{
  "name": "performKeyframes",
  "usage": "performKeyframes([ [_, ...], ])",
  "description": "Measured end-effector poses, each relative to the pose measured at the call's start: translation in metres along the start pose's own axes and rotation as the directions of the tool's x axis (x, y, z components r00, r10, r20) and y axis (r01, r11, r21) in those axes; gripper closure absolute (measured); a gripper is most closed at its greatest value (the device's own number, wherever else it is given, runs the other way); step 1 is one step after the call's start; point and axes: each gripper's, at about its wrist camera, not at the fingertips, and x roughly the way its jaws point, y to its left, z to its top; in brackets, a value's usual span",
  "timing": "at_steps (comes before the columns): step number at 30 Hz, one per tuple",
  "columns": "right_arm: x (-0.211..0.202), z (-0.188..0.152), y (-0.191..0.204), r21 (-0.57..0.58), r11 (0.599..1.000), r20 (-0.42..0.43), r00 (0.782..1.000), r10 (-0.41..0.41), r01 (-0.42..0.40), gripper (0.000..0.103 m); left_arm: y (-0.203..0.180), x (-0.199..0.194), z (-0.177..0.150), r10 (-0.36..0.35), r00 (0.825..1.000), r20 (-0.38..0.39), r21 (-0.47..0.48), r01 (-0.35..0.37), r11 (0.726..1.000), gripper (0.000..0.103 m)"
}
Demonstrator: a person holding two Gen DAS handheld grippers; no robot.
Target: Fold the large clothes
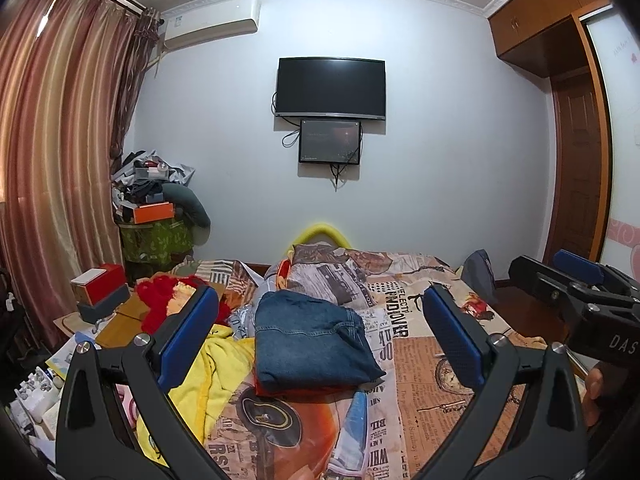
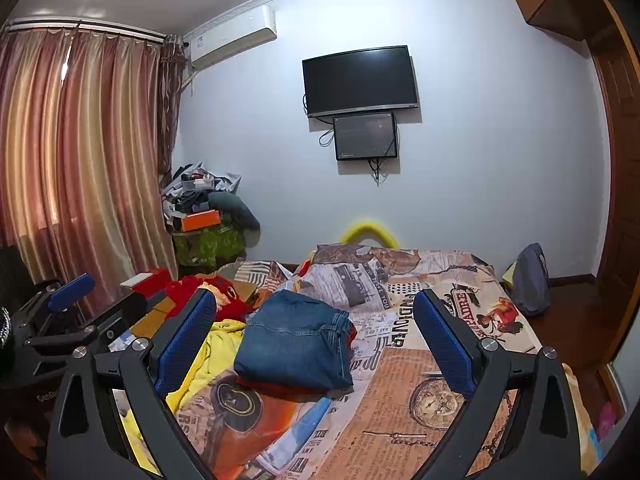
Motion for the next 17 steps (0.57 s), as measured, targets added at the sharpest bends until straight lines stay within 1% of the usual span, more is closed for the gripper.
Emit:
performKeyframes([
  [10,-0.0001,0.0002,-0.0007,0.003,1.000,-0.001,1.000,-0.003,0.003,0.005,-0.0015,-0.0022,0.0010,0.001,1.000,0.011,0.002,-0.001,1.000,0.000],
  [17,0.0013,0.0010,-0.0003,0.010,1.000,-0.004,1.000,-0.008,0.008,0.005,-0.0030,-0.0009,0.0017,0.001,1.000,0.003,0.008,-0.001,1.000,0.000],
])
